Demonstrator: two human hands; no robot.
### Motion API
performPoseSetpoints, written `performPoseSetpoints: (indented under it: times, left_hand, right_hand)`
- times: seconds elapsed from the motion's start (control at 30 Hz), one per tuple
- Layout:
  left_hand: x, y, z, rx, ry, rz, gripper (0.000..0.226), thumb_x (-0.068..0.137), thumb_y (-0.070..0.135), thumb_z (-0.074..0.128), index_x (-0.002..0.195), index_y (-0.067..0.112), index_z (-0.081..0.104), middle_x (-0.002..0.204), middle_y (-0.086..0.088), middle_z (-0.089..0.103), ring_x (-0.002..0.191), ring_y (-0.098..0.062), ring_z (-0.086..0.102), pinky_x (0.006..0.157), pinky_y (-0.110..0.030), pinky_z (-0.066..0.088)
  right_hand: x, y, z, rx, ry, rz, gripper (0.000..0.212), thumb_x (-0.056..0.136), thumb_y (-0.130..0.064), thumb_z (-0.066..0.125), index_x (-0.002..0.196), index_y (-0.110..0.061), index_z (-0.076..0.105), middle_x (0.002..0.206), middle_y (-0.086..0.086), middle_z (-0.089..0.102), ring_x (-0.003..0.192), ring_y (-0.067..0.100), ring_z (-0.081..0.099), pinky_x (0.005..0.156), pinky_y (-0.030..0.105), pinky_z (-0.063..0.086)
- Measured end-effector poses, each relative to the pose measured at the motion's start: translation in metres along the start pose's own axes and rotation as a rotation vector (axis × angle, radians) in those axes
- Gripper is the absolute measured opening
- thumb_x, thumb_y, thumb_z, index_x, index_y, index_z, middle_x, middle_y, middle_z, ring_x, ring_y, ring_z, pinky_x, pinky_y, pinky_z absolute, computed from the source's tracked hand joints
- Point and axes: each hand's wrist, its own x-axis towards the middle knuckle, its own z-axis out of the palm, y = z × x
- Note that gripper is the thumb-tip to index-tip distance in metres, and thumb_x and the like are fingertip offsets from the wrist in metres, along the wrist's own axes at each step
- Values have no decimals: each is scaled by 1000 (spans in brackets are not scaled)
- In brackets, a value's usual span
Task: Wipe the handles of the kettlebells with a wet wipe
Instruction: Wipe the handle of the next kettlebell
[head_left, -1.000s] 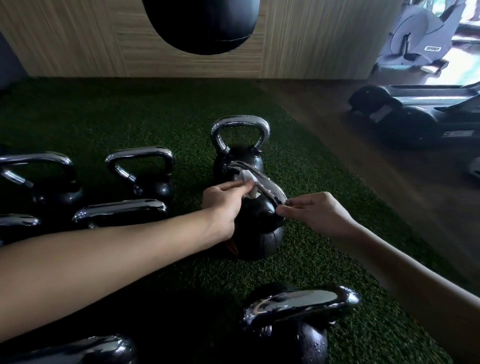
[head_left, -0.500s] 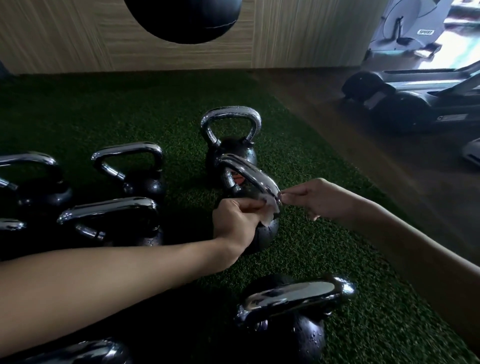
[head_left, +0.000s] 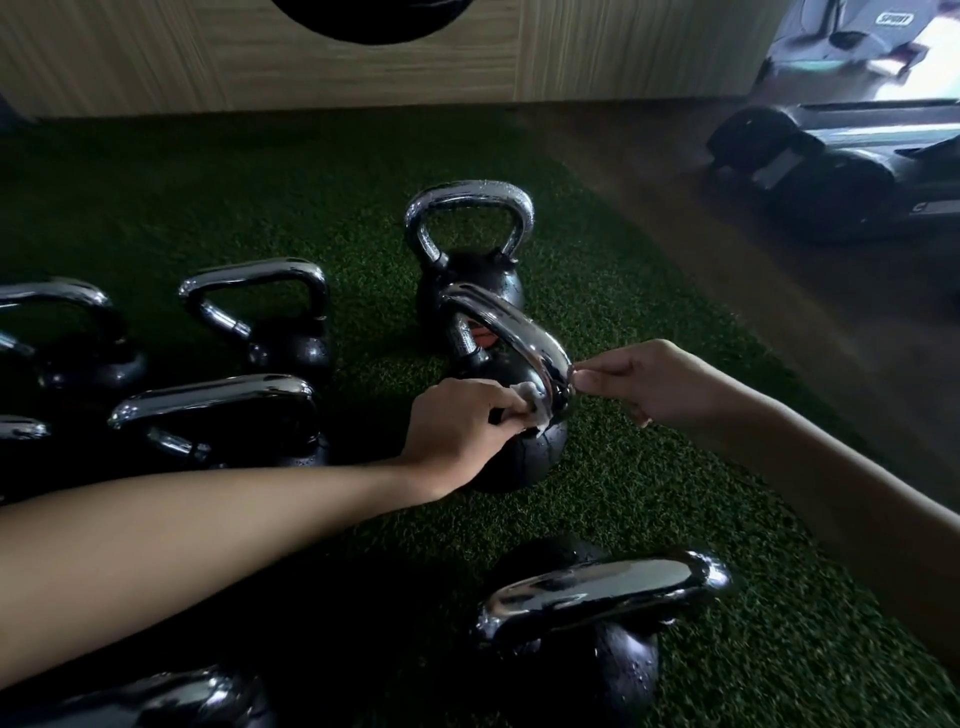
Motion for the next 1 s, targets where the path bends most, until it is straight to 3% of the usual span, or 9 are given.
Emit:
performPoseSetpoints:
  times: [0.17, 0.33, 0.43, 0.57, 0.63, 0.7, 0.8, 0.87, 1.0]
  left_hand:
    - [-18, 14, -28, -290, 107, 67, 20, 76, 55, 82, 90, 41, 81, 80, 30, 73, 66, 14, 64, 59, -11, 46]
    - [-26, 36, -66, -520, 160, 226, 16, 74, 27, 90, 86, 19, 83, 79, 15, 77, 52, 16, 55, 54, -1, 35]
    - [-21, 41, -76, -508, 192, 260, 15, 73, 24, 90, 84, 16, 83, 75, 22, 73, 52, 20, 52, 53, 1, 33]
    - [-16, 45, -78, -452, 229, 277, 15, 70, 27, 91, 78, 19, 81, 61, 35, 62, 49, 21, 49, 52, 1, 31]
    - [-14, 43, -78, -402, 201, 259, 19, 69, 37, 91, 78, 24, 80, 67, 29, 67, 49, 17, 51, 51, -3, 32]
    - [-9, 38, -73, -365, 166, 199, 27, 68, 45, 91, 84, 29, 78, 81, 22, 74, 58, 15, 55, 56, -5, 36]
    - [2, 35, -61, -294, 280, -88, 62, 60, 59, 91, 114, 37, 69, 118, 16, 67, 104, 4, 59, 89, -22, 51]
    - [11, 39, -55, -215, 242, -362, 108, 52, 73, 87, 146, 36, 48, 148, 5, 48, 136, -21, 43, 110, -47, 43]
    - [23, 55, -43, -201, 80, -519, 139, 51, 81, 81, 162, 25, 17, 166, 3, 25, 150, -28, 25, 117, -52, 28]
  right_hand:
    - [-8, -16, -8, -109, 201, -248, 39, 78, -34, 86, 115, -39, 75, 102, -13, 75, 57, -1, 58, 59, 17, 48]
    - [-20, -54, -20, -122, -197, -359, 44, 84, -27, 79, 126, -36, 69, 77, -29, 70, 61, 30, 36, 61, 41, 32]
    - [-18, -55, -18, -9, -173, -354, 40, 84, -19, 80, 123, -23, 74, 93, -12, 78, 79, 26, 71, 77, 38, 56]
    - [-14, -49, -18, 109, -60, -352, 30, 75, -18, 83, 104, -11, 80, 96, 2, 81, 90, 12, 76, 82, 23, 59]
    - [-16, -47, -18, 74, -24, -343, 26, 73, -26, 84, 96, -14, 81, 92, 2, 81, 88, 18, 77, 85, 35, 62]
    - [-15, -42, -22, 6, 8, -321, 21, 78, -31, 85, 95, -20, 81, 92, 1, 80, 91, 31, 76, 84, 50, 59]
    - [-12, -34, -38, 38, 189, -259, 16, 79, -27, 86, 94, -23, 81, 88, -1, 80, 89, 30, 75, 76, 42, 55]
    - [-11, -27, -47, 117, 325, -199, 18, 76, -25, 89, 91, -22, 80, 85, -2, 79, 81, 21, 71, 75, 37, 51]
    - [-8, -15, -55, 211, 443, -90, 16, 75, -25, 90, 87, -23, 79, 81, -3, 79, 74, 20, 59, 66, 34, 44]
